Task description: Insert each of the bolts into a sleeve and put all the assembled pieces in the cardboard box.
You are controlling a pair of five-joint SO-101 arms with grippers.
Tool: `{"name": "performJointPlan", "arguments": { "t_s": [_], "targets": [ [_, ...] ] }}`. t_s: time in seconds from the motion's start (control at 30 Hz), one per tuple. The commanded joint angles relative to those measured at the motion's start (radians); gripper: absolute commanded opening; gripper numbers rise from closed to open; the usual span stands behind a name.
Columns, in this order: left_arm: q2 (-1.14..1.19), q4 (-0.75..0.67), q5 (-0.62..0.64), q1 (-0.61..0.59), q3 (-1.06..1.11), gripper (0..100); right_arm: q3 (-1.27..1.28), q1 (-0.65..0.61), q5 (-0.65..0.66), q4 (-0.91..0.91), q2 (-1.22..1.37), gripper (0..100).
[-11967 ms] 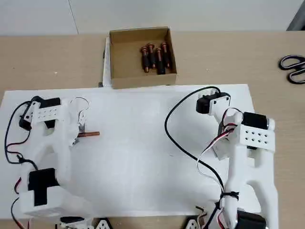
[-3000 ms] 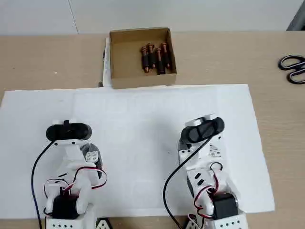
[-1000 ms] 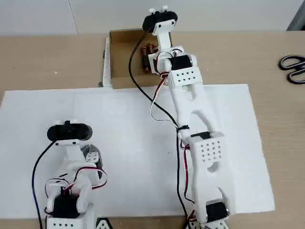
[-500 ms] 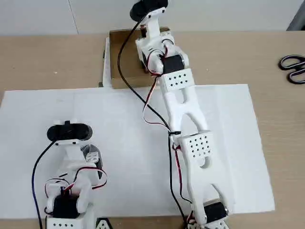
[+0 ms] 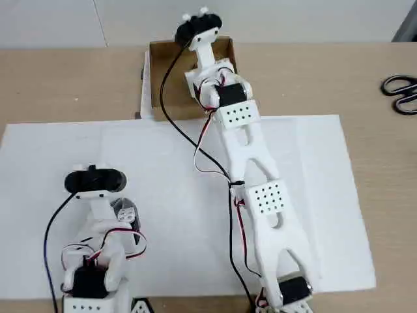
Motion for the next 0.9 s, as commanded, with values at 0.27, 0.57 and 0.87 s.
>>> {"name": "performJointPlan", "arguments": {
  "t_s": [0.27,0.57,0.87],
  "targets": [
    [-0.006,-0.009,-0.002,0.005,-0.004,1,-0.232,-0.002,0.011,0.064,-0.03,22.5],
    [-0.006,-0.009,-0.005,0.005,-0.004,1,-0.224,0.041,0.003,0.265,-0.188,0.0],
    [-0.006,-0.009,-0.006,0.005,-0.004,1,-0.224,0.09,-0.028,0.483,-0.328,0.2]
  ]
}}
